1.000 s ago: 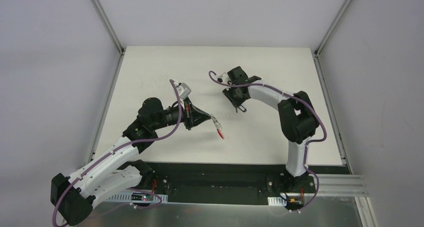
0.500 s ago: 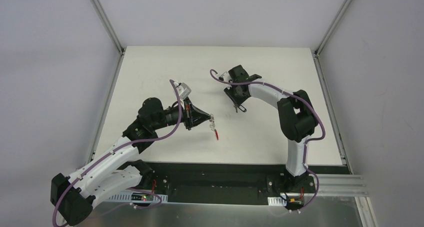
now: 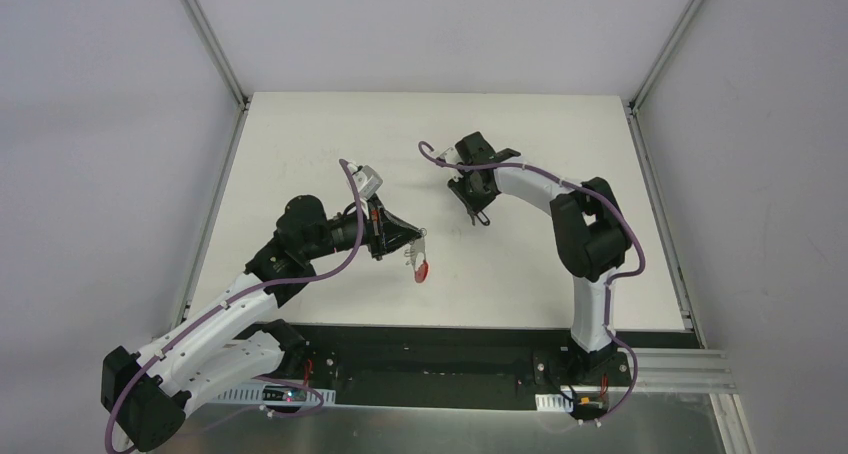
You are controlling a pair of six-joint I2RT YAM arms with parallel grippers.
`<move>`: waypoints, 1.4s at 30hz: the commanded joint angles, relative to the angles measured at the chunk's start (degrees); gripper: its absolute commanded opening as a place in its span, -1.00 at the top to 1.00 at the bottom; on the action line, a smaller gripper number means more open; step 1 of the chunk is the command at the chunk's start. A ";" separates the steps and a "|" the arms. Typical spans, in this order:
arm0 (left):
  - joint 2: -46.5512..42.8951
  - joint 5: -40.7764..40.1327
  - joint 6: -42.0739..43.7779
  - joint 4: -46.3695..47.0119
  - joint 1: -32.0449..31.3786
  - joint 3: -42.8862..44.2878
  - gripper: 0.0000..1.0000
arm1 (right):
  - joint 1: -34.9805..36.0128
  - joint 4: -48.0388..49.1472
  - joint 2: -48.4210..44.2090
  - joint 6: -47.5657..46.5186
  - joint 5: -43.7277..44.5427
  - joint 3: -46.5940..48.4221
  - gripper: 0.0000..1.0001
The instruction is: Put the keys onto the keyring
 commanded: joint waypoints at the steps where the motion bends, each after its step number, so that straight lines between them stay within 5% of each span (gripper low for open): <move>1: -1.22 -0.53 -0.80 3.21 -0.41 -0.19 1.00 | -0.16 -2.01 0.84 -0.39 0.14 2.52 0.53; 6: -1.18 -0.62 -0.71 3.16 -0.41 -0.14 1.00 | -0.49 -3.03 1.84 0.69 2.57 3.70 1.00; 14: -1.14 -1.07 -0.64 3.11 -0.41 -0.35 1.00 | -0.51 -1.47 -1.65 3.18 2.82 2.38 1.00; 30: -2.07 0.09 -0.51 3.95 -0.41 -0.32 1.00 | 2.37 5.23 -29.54 15.11 -14.68 -9.02 1.00; 38: -0.88 2.82 -2.62 7.84 -0.41 -0.15 1.00 | 7.04 4.28 -40.51 18.18 -20.63 -9.75 1.00; 42: -0.65 4.02 -4.92 10.25 -0.41 0.00 1.00 | 12.74 2.10 -45.62 15.88 -16.44 -10.12 1.00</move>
